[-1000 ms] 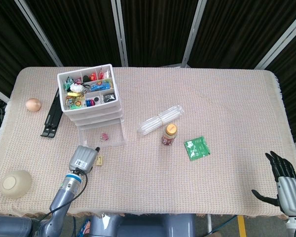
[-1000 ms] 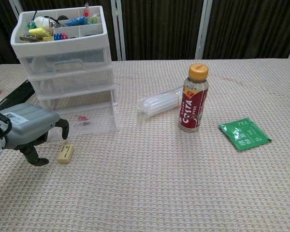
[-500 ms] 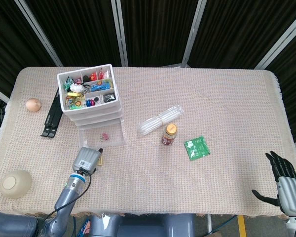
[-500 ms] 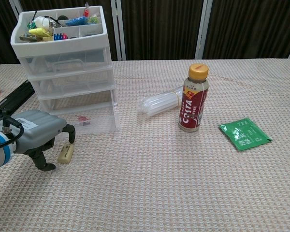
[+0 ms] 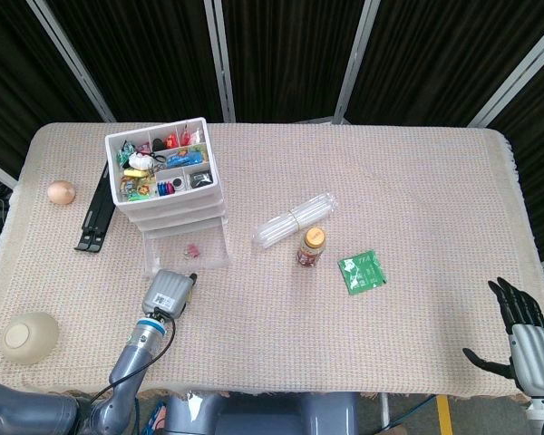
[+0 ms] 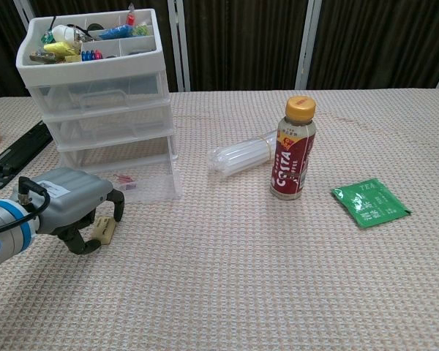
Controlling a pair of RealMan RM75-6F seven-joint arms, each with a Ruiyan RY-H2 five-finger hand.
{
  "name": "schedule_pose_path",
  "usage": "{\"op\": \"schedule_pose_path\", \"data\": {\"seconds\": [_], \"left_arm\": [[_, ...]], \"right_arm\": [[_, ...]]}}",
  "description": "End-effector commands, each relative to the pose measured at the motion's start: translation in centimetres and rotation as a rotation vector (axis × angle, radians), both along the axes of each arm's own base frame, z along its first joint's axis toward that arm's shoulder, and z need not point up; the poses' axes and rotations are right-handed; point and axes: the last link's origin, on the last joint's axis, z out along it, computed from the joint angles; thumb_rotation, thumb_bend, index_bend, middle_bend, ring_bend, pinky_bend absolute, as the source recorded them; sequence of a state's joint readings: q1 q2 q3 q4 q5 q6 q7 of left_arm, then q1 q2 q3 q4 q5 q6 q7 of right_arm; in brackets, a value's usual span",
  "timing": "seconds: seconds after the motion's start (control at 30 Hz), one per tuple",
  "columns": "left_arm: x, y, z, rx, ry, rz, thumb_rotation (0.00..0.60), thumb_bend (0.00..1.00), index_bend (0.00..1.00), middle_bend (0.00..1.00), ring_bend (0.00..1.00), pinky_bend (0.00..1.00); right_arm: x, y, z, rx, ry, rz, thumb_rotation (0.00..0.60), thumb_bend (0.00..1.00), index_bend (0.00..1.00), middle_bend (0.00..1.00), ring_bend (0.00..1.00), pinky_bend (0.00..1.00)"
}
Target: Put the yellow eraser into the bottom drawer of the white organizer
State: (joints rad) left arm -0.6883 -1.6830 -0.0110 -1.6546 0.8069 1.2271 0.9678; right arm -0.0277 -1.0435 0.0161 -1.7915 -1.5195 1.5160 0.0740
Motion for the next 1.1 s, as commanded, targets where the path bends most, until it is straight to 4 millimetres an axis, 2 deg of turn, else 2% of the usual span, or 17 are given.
{"op": "schedule_pose_path", "data": {"seconds": [0.03,0.47,0.67,0.77,0.97,1.03,1.1], "left_arm": [[0.0,-0.2,0.1,-0.001,-0.007,-0.002,0.600,0.50,0.51,1.00,0.99,0.82],[2.8,-1.0,2.4,0.018,-0.115,-0.108,0.600,0.50,0.52,1.00,0.99,0.82],[3.9,-0.5,3.7,0.043,-0.156,-0.133,0.600,0.50,0.52,1.00,0.98,0.82],[4.1,0.5,4.2,0.076,-0.155,-0.143,0.600,0.50,0.52,1.00,0.98,0.82],[3.7,3.8,4.4,0.127,-0.105,-0.146,0.600,0.50,0.51,1.00,0.98,0.82],[3.4,4.9,4.2,0.133,-0.092,-0.141,0.600,0.50,0.49,1.00,0.98,0.82],[3.2,6.0,4.0,0.145,-0.088,-0.137,0.600,0.50,0.43,1.00,0.98,0.82]], "right_arm": [[0.0,0.0,0.0,0.000,0.001,0.000,0.600,0.04,0.01,0.00,0.00,0.00],[0.0,0.0,0.0,-0.003,0.002,0.000,0.600,0.04,0.01,0.00,0.00,0.00],[0.0,0.0,0.1,-0.005,0.003,0.001,0.600,0.04,0.01,0.00,0.00,0.00],[0.0,0.0,0.1,-0.006,0.003,0.001,0.600,0.04,0.01,0.00,0.00,0.00],[0.0,0.0,0.0,-0.005,0.004,0.002,0.600,0.04,0.01,0.00,0.00,0.00],[0.0,0.0,0.0,-0.005,0.005,0.002,0.600,0.04,0.01,0.00,0.00,0.00],[0.0,0.0,0.0,-0.005,0.007,0.001,0.600,0.04,0.01,0.00,0.00,0.00]]}}
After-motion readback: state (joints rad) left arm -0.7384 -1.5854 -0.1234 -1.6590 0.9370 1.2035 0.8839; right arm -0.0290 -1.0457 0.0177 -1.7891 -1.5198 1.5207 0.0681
